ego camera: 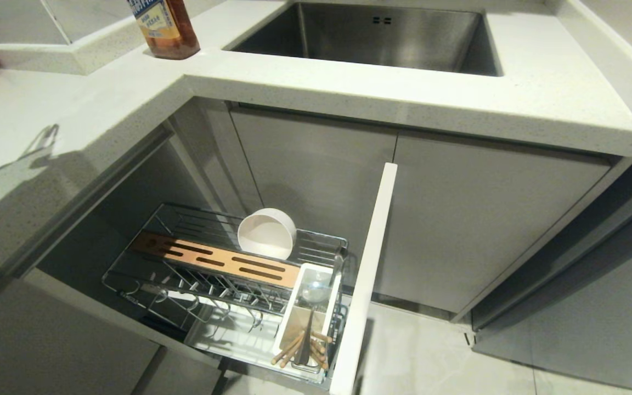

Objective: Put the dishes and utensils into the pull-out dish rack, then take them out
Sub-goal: Pick up the plate and place it in the cupboard

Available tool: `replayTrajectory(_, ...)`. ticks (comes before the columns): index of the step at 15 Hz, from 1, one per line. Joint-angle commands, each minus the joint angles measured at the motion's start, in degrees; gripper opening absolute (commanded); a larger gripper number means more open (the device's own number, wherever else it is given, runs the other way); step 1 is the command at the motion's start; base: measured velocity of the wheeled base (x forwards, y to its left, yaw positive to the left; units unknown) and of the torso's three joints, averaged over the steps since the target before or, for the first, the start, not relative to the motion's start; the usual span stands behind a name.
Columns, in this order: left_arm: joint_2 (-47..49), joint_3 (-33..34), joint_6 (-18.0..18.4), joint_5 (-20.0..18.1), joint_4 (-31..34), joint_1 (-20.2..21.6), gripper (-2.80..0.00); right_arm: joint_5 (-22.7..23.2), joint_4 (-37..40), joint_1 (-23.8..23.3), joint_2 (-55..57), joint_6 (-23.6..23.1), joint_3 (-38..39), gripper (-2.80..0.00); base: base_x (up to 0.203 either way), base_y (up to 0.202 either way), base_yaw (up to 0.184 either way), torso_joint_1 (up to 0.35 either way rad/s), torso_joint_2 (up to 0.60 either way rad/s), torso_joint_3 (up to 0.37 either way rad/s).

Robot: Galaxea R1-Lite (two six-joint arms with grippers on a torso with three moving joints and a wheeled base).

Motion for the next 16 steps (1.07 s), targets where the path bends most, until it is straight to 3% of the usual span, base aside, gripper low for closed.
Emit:
replayTrajectory(1, 0.21, -3.57, -6.43, 0.01, 11.75, 0.51, -2.8, 0.01, -0.02, 0.0, 0.0, 0.01, 0.0, -2.8, 0.0, 0.0, 0.0, 0.0, 0.0, 0.0)
replayTrajectory(3, 0.5, -5.12, -11.6, 2.27, 17.53, 0.65, -2.8, 0.01, -0.02, 0.0, 0.08, 0.01, 0.0, -2.8, 0.0, 0.0, 0.0, 0.0, 0.0, 0.0)
replayTrajectory(6, 2.2, -7.22, -16.24, 10.92, 25.02, 0.8, -2.8, 0.01, -0.02, 0.0, 0.06, 0.01, 0.0, -2.8, 0.0, 0.0, 0.0, 0.0, 0.0, 0.0)
replayTrajectory(9, 5.11, -11.64, -20.93, 11.7, 32.7, 6.47, -2.8, 0.01, -0.02, 0.0, 0.0, 0.01, 0.0, -2.8, 0.0, 0.0, 0.0, 0.0, 0.0, 0.0)
replayTrajectory(10, 6.23, -13.07, -21.84, 11.59, 35.89, 8.71, 0.0, 0.01, -0.02, 0.0, 0.0, 0.01, 0.0, -2.8, 0.0, 0.0, 0.0, 0.0, 0.0, 0.0)
replayTrajectory(14, 7.99, -14.0, -26.75, 11.79, 42.62, 10.63, 0.0, 0.01, -0.02, 0.0, 0.0, 0.01, 0.0, -2.8, 0.0, 0.0, 0.0, 0.0, 0.0, 0.0)
replayTrajectory(16, 8.78, -15.21, -30.88, 12.02, 48.61, 10.6, 0.0, 0.01, -0.02, 0.0, 0.0, 0.01, 0.0, -2.8, 0.0, 0.0, 0.0, 0.0, 0.0, 0.0)
